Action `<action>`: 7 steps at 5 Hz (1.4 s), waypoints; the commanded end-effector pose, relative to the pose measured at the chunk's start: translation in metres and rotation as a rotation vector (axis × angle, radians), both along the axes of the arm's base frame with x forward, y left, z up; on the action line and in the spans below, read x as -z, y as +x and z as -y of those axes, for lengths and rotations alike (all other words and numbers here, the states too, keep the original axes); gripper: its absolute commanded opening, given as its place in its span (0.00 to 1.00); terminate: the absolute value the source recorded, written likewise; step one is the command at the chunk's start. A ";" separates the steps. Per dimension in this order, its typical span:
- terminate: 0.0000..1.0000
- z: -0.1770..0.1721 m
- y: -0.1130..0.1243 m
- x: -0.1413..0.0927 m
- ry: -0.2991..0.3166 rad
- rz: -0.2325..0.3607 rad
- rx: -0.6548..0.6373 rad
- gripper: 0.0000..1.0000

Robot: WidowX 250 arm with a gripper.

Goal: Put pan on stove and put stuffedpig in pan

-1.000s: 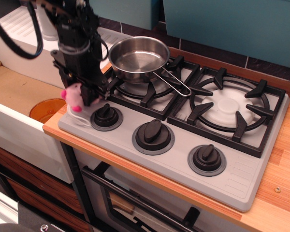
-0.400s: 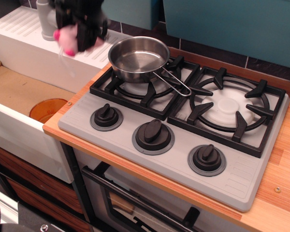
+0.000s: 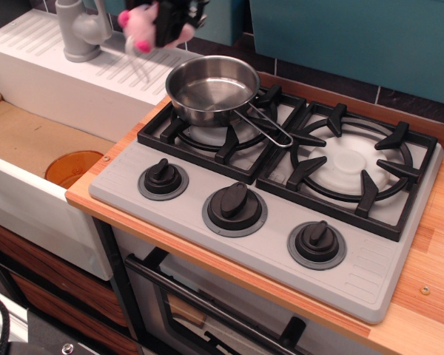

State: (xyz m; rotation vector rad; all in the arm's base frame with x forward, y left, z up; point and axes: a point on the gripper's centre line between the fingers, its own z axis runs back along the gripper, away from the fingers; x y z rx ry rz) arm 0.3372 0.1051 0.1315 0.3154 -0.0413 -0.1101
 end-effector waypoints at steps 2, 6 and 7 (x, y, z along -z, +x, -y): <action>0.00 0.020 0.027 -0.009 -0.009 0.072 0.030 1.00; 0.00 0.024 0.032 -0.012 -0.023 0.066 0.033 1.00; 0.00 0.030 0.034 -0.018 -0.141 0.032 0.033 1.00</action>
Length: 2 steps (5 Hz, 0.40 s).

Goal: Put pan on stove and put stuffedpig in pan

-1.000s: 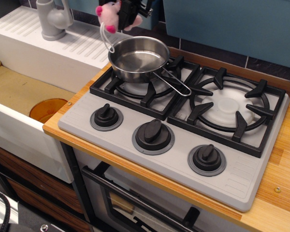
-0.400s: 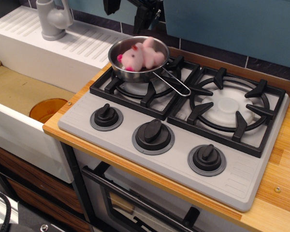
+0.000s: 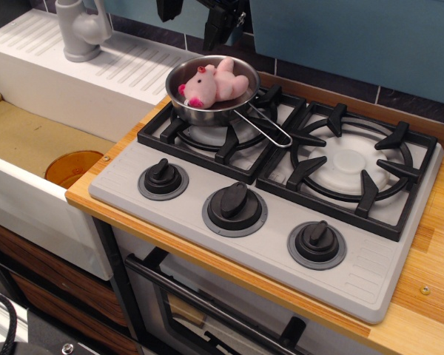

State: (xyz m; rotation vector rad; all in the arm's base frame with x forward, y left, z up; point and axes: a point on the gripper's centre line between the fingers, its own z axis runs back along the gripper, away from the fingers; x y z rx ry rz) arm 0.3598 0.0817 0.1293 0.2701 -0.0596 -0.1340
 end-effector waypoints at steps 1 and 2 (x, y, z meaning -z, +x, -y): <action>0.00 0.019 0.013 -0.022 -0.201 -0.005 -0.005 1.00; 0.00 0.027 0.014 -0.021 -0.211 -0.001 -0.010 1.00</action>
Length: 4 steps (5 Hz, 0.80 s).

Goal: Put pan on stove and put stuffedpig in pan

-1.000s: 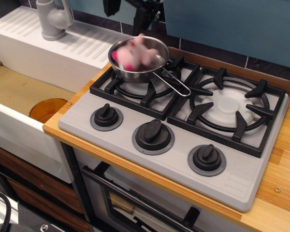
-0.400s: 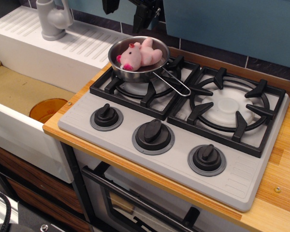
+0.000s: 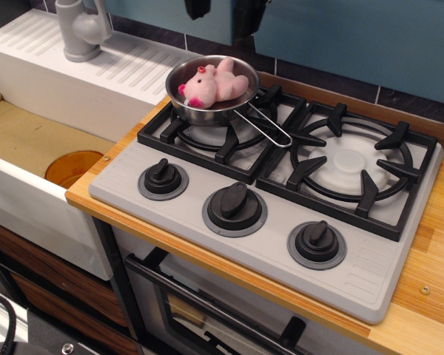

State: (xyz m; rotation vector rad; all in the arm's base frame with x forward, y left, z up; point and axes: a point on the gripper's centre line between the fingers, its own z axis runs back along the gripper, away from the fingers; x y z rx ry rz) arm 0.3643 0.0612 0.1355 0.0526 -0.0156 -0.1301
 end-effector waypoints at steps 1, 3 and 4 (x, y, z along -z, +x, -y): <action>0.00 0.011 0.008 -0.014 0.004 0.058 -0.017 1.00; 0.00 0.017 0.010 -0.009 -0.007 0.054 -0.028 1.00; 0.00 0.017 0.011 -0.008 -0.009 0.055 -0.030 1.00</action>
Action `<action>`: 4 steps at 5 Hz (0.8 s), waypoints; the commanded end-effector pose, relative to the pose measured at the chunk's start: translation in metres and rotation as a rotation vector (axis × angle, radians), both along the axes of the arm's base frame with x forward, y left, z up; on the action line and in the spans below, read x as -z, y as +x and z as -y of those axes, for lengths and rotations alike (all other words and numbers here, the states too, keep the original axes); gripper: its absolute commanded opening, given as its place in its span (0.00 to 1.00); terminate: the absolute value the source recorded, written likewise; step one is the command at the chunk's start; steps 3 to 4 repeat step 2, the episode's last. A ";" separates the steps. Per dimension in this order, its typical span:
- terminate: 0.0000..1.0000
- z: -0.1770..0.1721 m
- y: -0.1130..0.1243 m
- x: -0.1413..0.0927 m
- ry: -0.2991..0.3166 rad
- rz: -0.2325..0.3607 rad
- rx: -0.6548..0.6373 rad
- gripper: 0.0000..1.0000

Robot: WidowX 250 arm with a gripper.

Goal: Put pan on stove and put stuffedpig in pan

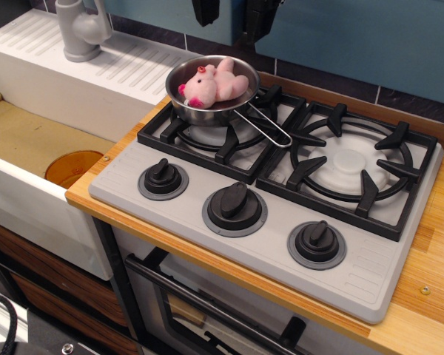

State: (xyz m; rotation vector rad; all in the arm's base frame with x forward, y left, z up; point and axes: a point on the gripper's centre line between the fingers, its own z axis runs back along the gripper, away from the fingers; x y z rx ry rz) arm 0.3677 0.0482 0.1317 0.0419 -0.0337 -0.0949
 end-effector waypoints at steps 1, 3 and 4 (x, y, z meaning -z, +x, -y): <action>0.00 0.002 0.009 -0.012 0.006 0.033 0.009 1.00; 1.00 0.003 0.010 -0.012 0.012 0.031 0.018 1.00; 1.00 0.003 0.010 -0.012 0.012 0.031 0.018 1.00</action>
